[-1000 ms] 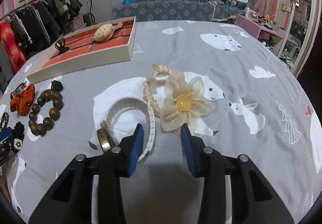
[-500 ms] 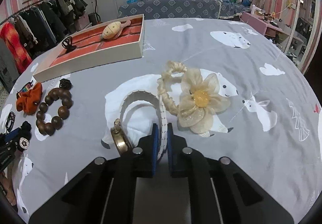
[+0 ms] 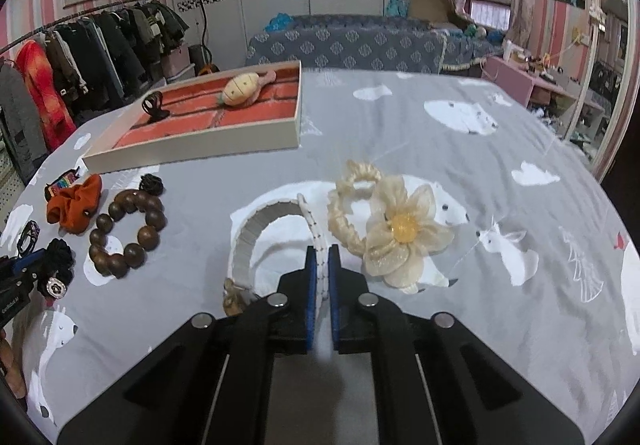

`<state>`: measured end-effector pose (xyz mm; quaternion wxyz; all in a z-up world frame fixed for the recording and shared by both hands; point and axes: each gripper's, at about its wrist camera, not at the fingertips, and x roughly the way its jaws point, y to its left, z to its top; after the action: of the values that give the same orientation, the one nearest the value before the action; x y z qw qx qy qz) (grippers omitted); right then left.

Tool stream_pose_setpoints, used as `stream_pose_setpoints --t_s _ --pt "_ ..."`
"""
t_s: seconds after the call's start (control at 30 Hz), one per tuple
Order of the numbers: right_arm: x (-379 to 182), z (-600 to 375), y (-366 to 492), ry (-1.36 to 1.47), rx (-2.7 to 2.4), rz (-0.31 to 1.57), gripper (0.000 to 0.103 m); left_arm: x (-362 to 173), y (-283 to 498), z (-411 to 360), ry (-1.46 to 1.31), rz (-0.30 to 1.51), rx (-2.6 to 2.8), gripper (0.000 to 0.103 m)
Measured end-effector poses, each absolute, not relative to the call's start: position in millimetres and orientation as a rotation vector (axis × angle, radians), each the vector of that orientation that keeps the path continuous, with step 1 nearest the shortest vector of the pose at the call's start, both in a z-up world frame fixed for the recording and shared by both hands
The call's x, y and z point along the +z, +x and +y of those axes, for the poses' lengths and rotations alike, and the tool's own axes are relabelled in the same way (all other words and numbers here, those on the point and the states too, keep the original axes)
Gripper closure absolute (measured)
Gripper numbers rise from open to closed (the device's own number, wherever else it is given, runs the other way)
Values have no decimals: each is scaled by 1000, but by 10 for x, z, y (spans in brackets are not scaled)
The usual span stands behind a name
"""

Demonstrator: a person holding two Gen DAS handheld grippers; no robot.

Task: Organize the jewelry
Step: 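Lift and carry the scrunchie and watch in both grippers over the tray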

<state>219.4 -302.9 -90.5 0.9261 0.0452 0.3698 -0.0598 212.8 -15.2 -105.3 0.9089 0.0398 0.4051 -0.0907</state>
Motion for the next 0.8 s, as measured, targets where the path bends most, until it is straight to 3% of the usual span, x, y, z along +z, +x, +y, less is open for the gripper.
stream_pose_setpoints --t_s 0.33,0.8 --pt "-528 -3026 2195 89 -102 648 97 -553 2047 -187 117 647 -180 84" --pt "124 -2773 2750 84 -49 489 97 233 2575 -343 97 428 -183 84"
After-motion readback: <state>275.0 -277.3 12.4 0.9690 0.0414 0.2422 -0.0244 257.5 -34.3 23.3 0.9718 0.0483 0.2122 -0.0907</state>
